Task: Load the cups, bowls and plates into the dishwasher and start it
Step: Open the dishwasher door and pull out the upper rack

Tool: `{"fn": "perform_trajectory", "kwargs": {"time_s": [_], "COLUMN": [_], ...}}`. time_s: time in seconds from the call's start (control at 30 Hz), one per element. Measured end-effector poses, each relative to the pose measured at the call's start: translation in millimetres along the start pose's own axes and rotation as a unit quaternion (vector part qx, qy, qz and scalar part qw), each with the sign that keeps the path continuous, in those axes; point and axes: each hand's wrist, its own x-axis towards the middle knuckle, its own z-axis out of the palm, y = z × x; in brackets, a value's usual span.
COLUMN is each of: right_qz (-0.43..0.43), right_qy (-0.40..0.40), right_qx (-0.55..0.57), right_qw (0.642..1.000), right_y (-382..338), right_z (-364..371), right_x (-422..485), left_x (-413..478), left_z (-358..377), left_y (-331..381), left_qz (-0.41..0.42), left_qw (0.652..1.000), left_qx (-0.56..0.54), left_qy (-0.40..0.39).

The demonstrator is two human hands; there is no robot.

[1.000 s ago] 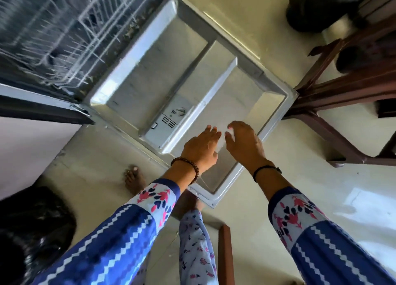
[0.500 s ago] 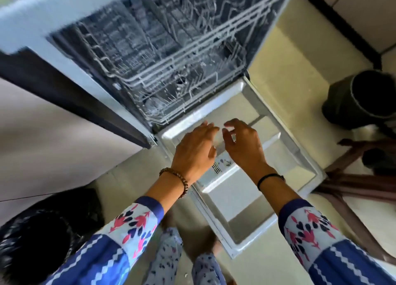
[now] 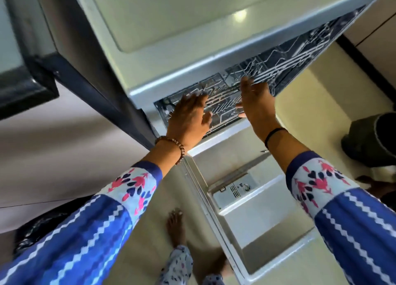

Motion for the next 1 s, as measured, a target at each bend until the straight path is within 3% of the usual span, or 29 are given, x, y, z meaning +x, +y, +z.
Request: {"fn": "perform_trajectory", "kwargs": {"time_s": [0.23, 0.57, 0.73, 1.0], "right_qz": [0.125, 0.201, 0.200, 0.236], "right_qy": [-0.036, -0.083, -0.107, -0.076], "right_qx": [0.107, 0.252, 0.228, 0.245], "right_qw": [0.986, 0.943, 0.947, 0.937], "right_y": [-3, -15, -4, 46], "right_z": [-3, -8, -22, -65], "right_x": [19, 25, 16, -33], "left_x": [12, 8, -9, -69], "left_z": [-1, -2, 2, 30], "left_y": [-4, 2, 16, 60], "left_qz": [-0.017, -0.047, -0.056, -0.062], "left_qw": [0.998, 0.995, 0.992, 0.987], "left_qx": [-0.057, -0.090, -0.108, -0.133], "left_qy": [0.013, -0.002, -0.015, -0.065]}}
